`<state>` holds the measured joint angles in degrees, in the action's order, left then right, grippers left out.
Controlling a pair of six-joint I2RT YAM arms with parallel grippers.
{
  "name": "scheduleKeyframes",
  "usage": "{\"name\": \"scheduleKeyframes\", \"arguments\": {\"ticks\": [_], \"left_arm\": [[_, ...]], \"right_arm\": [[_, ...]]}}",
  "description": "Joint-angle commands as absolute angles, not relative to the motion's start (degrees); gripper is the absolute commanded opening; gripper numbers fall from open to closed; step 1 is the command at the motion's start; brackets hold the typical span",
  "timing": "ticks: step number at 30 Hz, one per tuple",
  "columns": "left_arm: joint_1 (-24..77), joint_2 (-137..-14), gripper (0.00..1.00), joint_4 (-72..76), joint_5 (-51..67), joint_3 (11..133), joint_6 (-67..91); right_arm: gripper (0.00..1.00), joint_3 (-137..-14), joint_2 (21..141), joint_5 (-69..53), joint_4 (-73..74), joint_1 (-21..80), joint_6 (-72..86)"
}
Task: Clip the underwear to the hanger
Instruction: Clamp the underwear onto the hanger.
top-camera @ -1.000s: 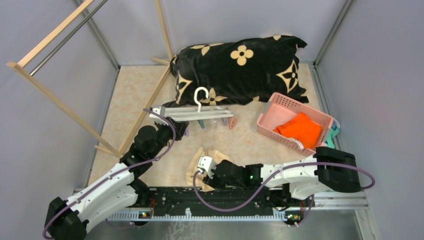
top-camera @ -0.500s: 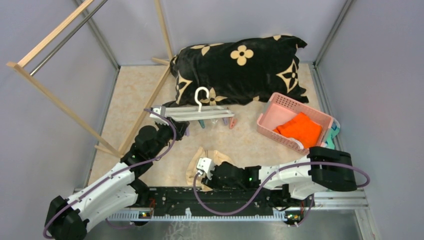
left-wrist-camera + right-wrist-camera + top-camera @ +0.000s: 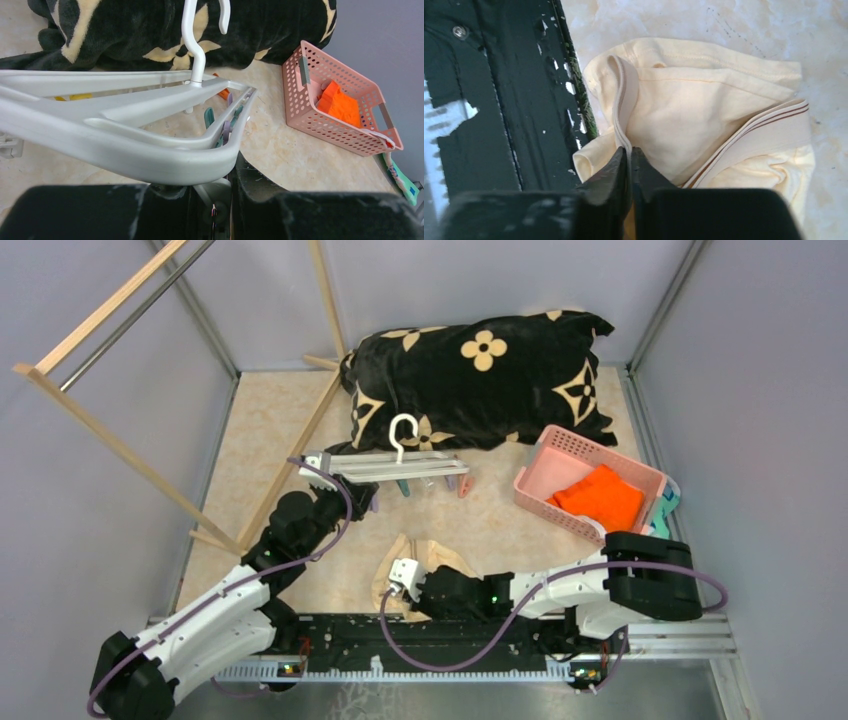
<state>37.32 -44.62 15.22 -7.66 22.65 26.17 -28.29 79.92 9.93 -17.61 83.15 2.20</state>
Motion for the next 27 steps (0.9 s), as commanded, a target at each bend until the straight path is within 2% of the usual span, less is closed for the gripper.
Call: {"name": "scheduleKeyframes", "arguments": {"ticks": [1, 6, 16, 27], "left_arm": [[36.93, -45.08, 0.0, 14.44, -5.84, 21.71, 25.55], [36.69, -44.26, 0.0, 19.29, -0.32, 20.25, 24.57], [36.48, -44.28, 0.0, 35.93, 9.41, 14.47, 27.3], [36.39, -47.89, 0.0, 55.95, 17.94, 7.9, 33.92]], "right_arm": [[0.0, -30.89, 79.62, 12.5, -20.25, 83.85, 2.62], [0.0, -30.53, 76.04, 11.52, -18.87, 81.48, 3.39], [0.0, -32.68, 69.78, -7.04, -17.11, 70.85, 5.26], [0.0, -30.64, 69.57, -21.26, -25.49, 61.72, 8.73]]}}
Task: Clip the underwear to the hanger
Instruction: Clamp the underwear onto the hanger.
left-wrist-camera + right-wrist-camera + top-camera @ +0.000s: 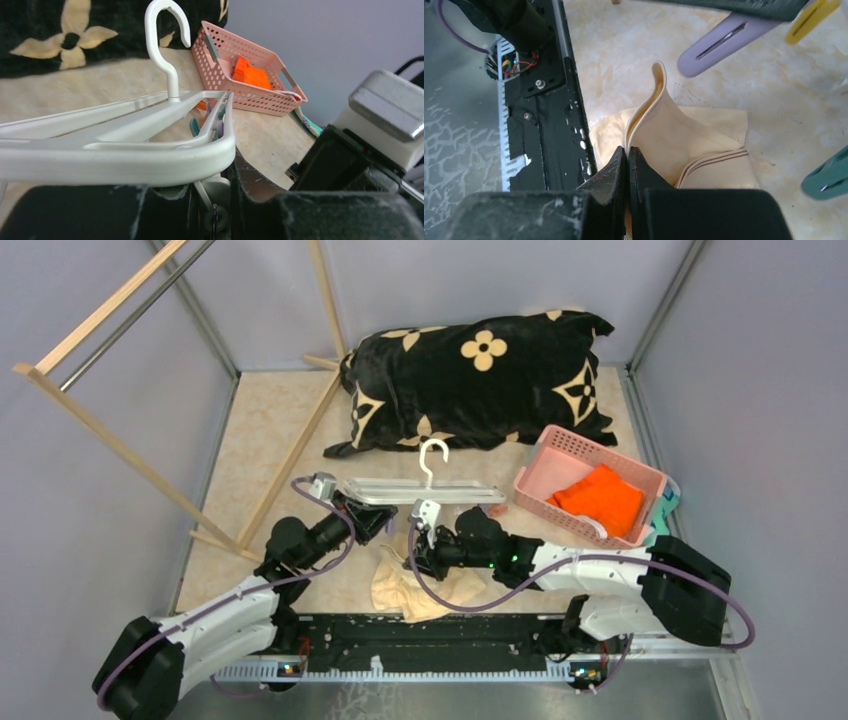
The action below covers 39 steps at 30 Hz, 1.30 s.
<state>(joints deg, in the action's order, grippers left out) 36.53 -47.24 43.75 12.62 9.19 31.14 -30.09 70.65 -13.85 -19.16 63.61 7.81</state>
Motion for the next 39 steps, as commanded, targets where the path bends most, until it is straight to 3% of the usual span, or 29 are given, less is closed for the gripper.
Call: {"name": "scheduleKeyframes", "arguments": {"ticks": [1, 21, 32, 39], "left_arm": [[36.38, -48.12, 0.0, 56.87, 18.41, 7.61, 34.0], [35.77, -51.35, 0.0, 67.85, 22.5, 4.33, 38.25], [35.82, -52.3, 0.0, 59.39, 20.79, 4.94, 36.96], [35.79, -57.04, 0.0, 68.2, 21.92, 0.59, 38.95]], "right_arm": [[0.0, -30.47, 69.52, -22.07, -26.39, 61.43, 8.13], [0.0, -34.62, 70.71, -26.4, -21.88, 58.45, -0.34], [0.0, -31.08, 72.87, -24.7, -29.52, 58.45, 4.68], [0.0, -27.66, 74.6, -24.94, -35.25, 58.45, 9.03]]}}
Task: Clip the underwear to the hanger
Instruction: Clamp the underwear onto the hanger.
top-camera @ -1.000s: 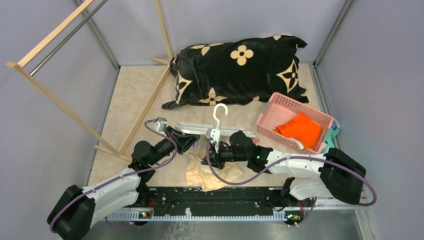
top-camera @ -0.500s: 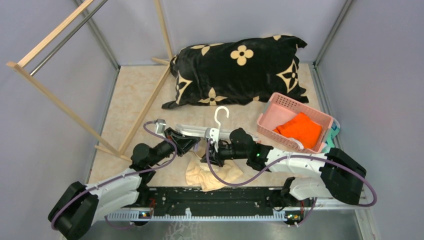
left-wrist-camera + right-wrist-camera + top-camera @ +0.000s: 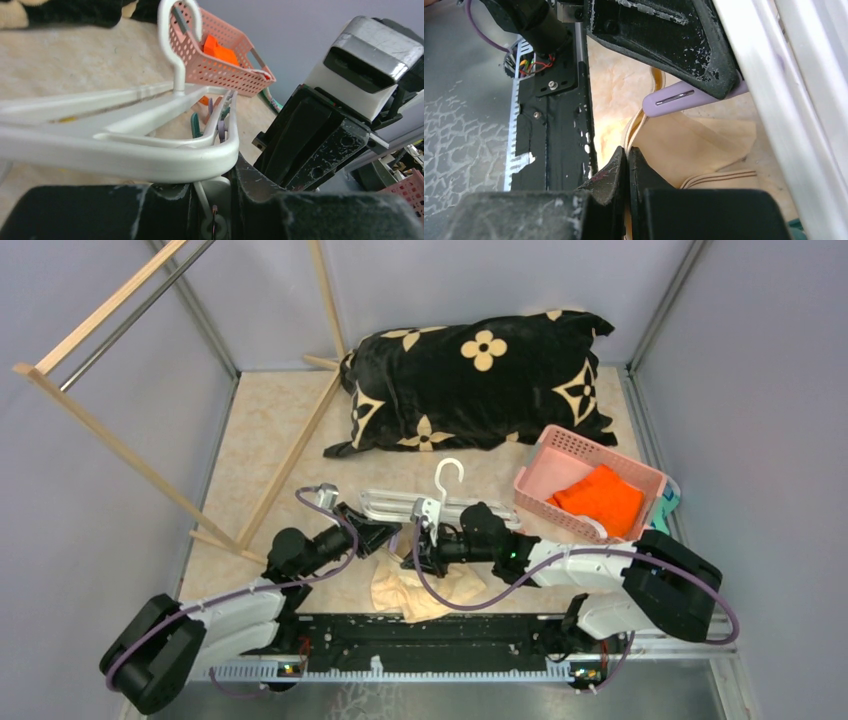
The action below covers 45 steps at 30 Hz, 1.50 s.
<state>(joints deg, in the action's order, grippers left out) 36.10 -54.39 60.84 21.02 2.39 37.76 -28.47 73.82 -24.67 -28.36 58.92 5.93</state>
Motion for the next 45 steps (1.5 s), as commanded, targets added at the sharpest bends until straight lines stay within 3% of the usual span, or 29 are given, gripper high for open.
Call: {"name": "scheduleKeyframes", "arguments": {"ticks": [1, 10, 37, 45], "left_arm": [[35.78, -58.13, 0.0, 70.02, 22.09, 0.35, 39.28], [35.79, -63.92, 0.0, 76.46, 22.89, -0.15, 41.09], [35.77, -64.51, 0.0, 75.81, 24.21, 0.0, 41.04], [35.77, -64.52, 0.0, 75.84, 24.87, 0.09, 41.13]], "right_arm": [[0.0, -27.47, 74.88, -25.24, -35.32, 58.45, 9.31], [0.0, -25.33, 76.29, -24.04, -37.29, 58.45, 11.07], [0.0, -26.62, 77.02, -27.42, -39.84, 58.49, 7.45], [0.0, -24.81, 75.22, -22.75, -42.27, 58.45, 7.89]]}}
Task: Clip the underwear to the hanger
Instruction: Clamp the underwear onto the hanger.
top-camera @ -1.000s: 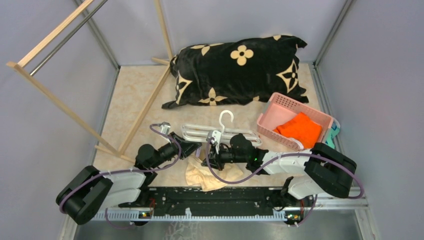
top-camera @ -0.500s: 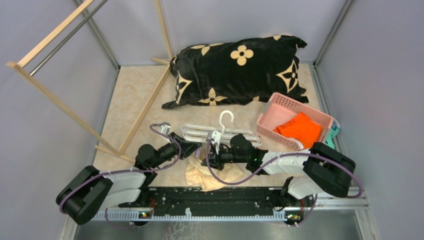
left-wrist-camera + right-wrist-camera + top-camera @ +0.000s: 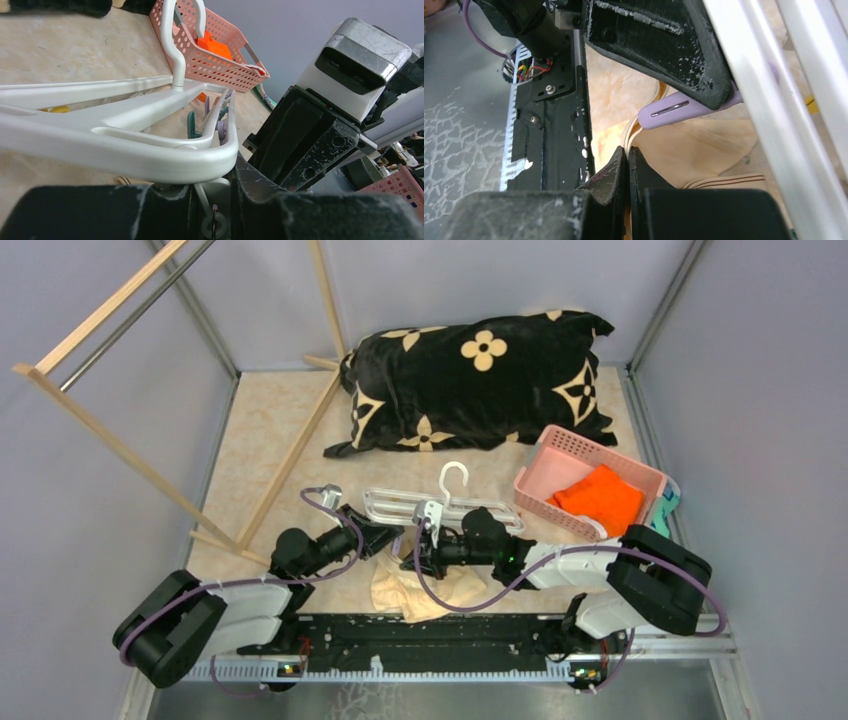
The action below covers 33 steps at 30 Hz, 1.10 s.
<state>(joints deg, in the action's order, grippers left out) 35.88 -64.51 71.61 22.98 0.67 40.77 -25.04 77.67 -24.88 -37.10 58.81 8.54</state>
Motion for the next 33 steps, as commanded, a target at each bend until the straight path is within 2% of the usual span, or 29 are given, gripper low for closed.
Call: {"name": "scheduleKeyframes", "arguments": {"ticks": [1, 18, 33], "left_arm": [[35.77, -64.56, 0.0, 75.85, 24.95, 0.09, 41.09], [35.77, -63.99, 0.0, 75.53, 25.22, 0.02, 41.23], [35.77, -62.95, 0.0, 74.59, 25.4, 0.16, 40.86]], "right_arm": [[0.0, -24.67, 75.17, -22.1, -42.27, 58.45, 8.04], [0.0, -24.68, 77.08, -16.91, -40.5, 58.49, 9.93], [0.0, -25.9, 79.29, -17.93, -40.52, 58.46, 10.6]]}}
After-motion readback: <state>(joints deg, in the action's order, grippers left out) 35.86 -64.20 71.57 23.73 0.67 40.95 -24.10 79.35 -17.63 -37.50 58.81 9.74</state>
